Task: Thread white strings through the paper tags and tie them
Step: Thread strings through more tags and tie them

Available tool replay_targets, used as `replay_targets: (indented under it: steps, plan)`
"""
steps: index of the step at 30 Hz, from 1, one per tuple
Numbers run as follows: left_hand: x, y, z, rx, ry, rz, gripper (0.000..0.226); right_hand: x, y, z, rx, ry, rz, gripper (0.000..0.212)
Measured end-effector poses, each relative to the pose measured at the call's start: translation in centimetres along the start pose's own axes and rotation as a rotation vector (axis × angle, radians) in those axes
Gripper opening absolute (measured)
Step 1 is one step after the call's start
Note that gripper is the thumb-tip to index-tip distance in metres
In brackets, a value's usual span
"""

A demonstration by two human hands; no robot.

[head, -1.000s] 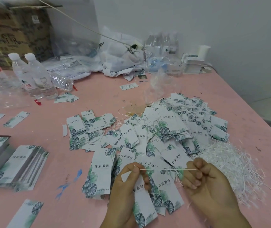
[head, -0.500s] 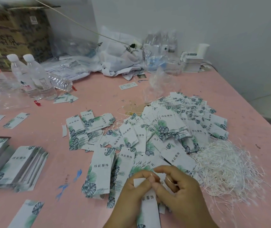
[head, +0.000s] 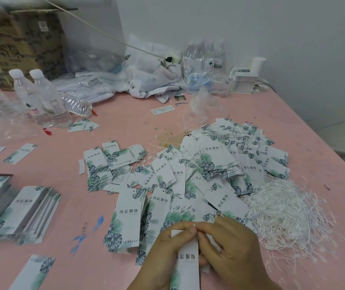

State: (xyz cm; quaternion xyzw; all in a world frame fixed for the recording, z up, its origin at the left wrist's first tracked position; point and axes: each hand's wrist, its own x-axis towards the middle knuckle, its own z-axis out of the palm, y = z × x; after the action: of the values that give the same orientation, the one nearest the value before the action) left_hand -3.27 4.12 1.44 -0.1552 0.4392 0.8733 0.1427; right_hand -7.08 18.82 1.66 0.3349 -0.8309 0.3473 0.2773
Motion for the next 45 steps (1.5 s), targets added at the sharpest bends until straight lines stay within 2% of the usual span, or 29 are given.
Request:
replay_targets:
  steps: [5, 10, 12, 14, 16, 18, 22, 27, 37, 41, 45]
  plan:
    - [0.0, 0.2, 0.1, 0.087, 0.058, 0.038, 0.010, -0.2, 0.2, 0.2, -0.085, 0.032, -0.041, 0.013]
    - [-0.1, 0.2, 0.2, 0.109, 0.054, 0.058, 0.012, -0.4, 0.1, 0.4, 0.085, 0.020, 0.123, 0.013]
    - [-0.1, 0.2, 0.3, 0.120, 0.018, 0.074, 0.006, -0.4, -0.2, 0.3, 0.153, 0.003, 0.267, 0.011]
    - [0.0, 0.1, 0.4, 0.116, -0.023, 0.078, 0.006, -0.6, -0.4, 0.3, 0.312, -0.010, 0.505, 0.026]
    - [0.2, -0.2, 0.4, 0.035, -0.023, 0.080, 0.029, -0.6, -0.4, 0.0, 0.479, -0.009, 0.697, 0.031]
    - [0.4, -0.4, 0.6, -0.089, -0.002, 0.101, 0.041, -0.3, -0.3, -0.6, 0.482, 0.030, 0.751, 0.027]
    - [0.2, -0.8, 0.3, -0.057, 0.038, 0.179, 0.033, 0.0, -0.9, -0.9, 0.531, 0.021, 0.756, 0.026]
    - [0.1, -1.1, 0.1, -0.068, 0.079, 0.239, 0.035, -0.1, -1.5, -0.5, 0.571, -0.024, 0.729, 0.026]
    - [0.1, -1.4, -0.2, 0.263, 0.205, 0.384, 0.024, -0.8, -1.4, 0.4, 0.403, -0.088, 0.637, 0.006]
    - [-0.3, -1.4, 0.3, 0.368, 0.222, 0.428, 0.020, -0.8, -1.3, 0.4, 0.315, -0.098, 0.609, 0.027]
    - [-0.5, -1.2, 0.6, 0.369, 0.230, 0.454, 0.018, -0.8, -1.3, 0.6, 0.268, -0.097, 0.594, 0.021]
